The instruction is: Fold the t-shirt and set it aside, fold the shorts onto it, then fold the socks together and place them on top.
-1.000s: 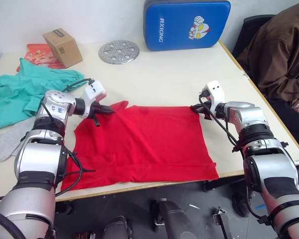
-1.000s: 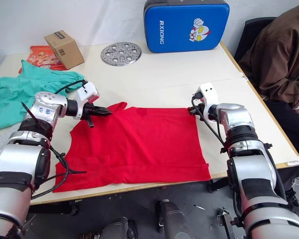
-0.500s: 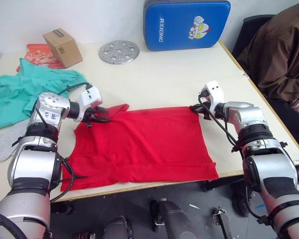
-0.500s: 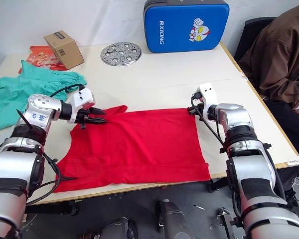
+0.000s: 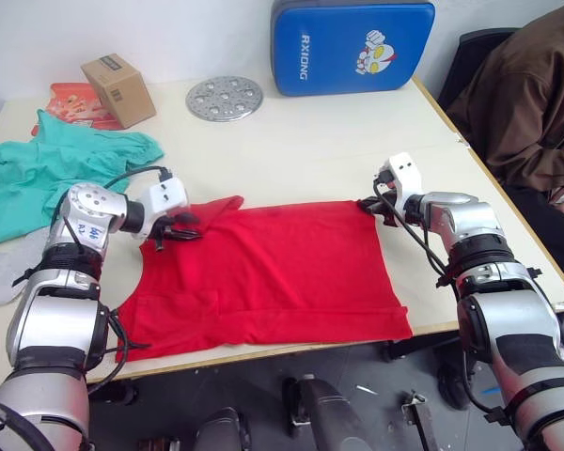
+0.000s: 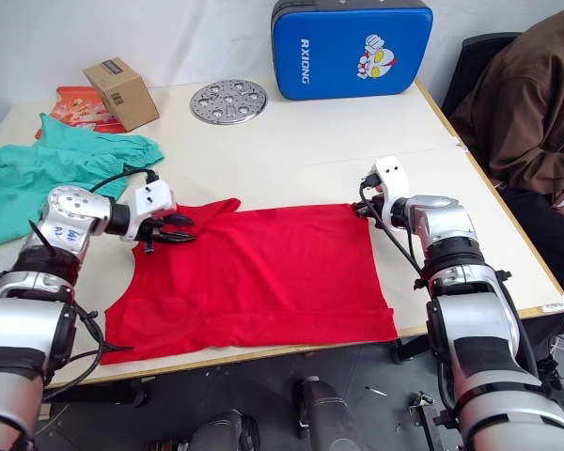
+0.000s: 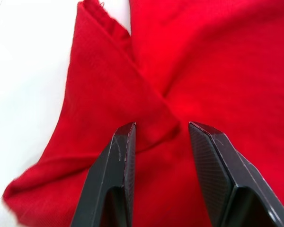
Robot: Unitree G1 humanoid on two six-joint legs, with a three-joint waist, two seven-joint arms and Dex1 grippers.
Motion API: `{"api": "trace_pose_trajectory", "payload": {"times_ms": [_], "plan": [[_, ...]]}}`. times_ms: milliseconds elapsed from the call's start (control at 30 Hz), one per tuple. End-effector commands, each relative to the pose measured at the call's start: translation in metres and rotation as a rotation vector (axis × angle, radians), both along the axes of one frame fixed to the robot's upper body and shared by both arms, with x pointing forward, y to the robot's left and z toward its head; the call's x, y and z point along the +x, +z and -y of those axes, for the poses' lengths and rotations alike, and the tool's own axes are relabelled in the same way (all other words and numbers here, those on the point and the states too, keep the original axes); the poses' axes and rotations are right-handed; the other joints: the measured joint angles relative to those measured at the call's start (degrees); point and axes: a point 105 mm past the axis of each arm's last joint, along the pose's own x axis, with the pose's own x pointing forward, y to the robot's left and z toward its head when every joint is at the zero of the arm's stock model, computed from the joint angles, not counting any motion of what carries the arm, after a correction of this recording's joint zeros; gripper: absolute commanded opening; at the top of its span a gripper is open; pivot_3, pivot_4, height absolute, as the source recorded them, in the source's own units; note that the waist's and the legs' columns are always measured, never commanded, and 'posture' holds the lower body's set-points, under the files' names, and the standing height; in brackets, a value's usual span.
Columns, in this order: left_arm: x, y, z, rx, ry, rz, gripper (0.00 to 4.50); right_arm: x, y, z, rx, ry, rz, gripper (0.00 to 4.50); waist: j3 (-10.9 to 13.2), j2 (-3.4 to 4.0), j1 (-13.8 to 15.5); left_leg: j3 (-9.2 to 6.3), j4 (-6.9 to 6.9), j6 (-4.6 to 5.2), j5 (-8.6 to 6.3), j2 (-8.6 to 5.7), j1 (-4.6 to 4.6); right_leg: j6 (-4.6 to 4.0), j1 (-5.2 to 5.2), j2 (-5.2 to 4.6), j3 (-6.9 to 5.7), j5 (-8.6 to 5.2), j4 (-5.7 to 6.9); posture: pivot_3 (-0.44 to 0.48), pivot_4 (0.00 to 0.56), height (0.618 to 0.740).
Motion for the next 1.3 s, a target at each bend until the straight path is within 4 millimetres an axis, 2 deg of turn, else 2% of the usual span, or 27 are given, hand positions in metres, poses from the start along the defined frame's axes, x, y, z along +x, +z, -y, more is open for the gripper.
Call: {"api": "trace_pose_trajectory", "payload": {"times_ms": [33,200,567,667,800,933,1133,1233,1300], "plan": [[0.0,0.002,-0.002,0.017,0.0,0.014,1.46,0.002,0.01,-0.001,0.01,0.001,0.032,0.0,0.0,0.0,-0.1,0.01,-0.02,0.0,0.0,0.0,0.01,0.0,0.0,0.0,0.01,0.0,0.0,0.0,0.15,0.74],[-0.001,-0.001,-0.003,0.015,0.008,-0.004,0.02,0.002,0.011,-0.001,0.013,-0.002,0.032,0.0,0.0,0.0,0.0,0.03,-0.03,0.0,0.0,0.0,0.03,0.0,0.01,0.01,0.03,0.0,0.01,0.0,0.15,0.74],[0.002,0.008,-0.004,-0.049,0.047,-0.01,0.02,0.003,0.011,-0.003,0.016,0.0,0.036,0.0,0.0,0.0,-0.1,0.06,-0.04,0.0,0.0,0.0,0.07,0.0,0.01,0.01,0.05,0.0,0.02,0.0,0.15,0.74],[0.003,0.012,-0.005,-0.039,0.049,0.005,0.63,0.003,0.01,-0.004,0.019,0.004,0.035,0.0,0.0,0.0,-0.1,0.07,-0.04,0.0,0.0,0.0,0.07,0.0,0.01,0.01,0.06,0.0,0.02,0.0,0.15,0.74],[0.006,0.015,-0.006,-0.042,0.069,0.019,1.78,0.003,0.01,-0.006,0.02,0.007,0.032,0.0,0.0,0.0,-0.1,0.07,-0.04,0.0,0.0,0.0,0.08,0.0,0.01,0.01,0.06,0.0,0.03,0.0,0.15,0.74],[0.006,0.015,-0.005,-0.044,0.067,0.016,1.78,0.003,0.009,-0.006,0.023,0.009,0.03,0.0,0.0,0.0,-0.1,0.09,-0.05,0.0,0.0,0.0,0.08,0.0,0.01,0.01,0.07,0.0,0.02,0.0,0.15,0.74],[0.004,0.002,0.004,-0.029,0.043,-0.004,1.78,0.003,0.01,-0.008,0.036,0.006,0.03,0.0,0.0,0.0,-0.1,0.1,-0.05,0.0,0.0,0.0,0.1,0.0,0.01,0.01,0.08,0.0,0.03,0.0,0.15,0.74],[0.006,0.001,0.005,-0.034,0.056,-0.003,1.19,0.004,0.011,-0.009,0.044,0.004,0.029,0.0,0.0,0.0,0.0,0.1,-0.05,0.0,0.0,0.0,0.1,0.0,0.02,0.01,0.09,0.0,0.03,0.0,0.15,0.74],[0.006,0.002,0.005,-0.036,0.062,-0.004,0.65,0.004,0.011,-0.008,0.046,0.002,0.028,0.0,0.0,0.0,-0.1,0.11,-0.05,0.0,0.0,0.0,0.1,0.0,0.02,0.01,0.09,0.0,0.03,0.0,0.15,0.74]]}}
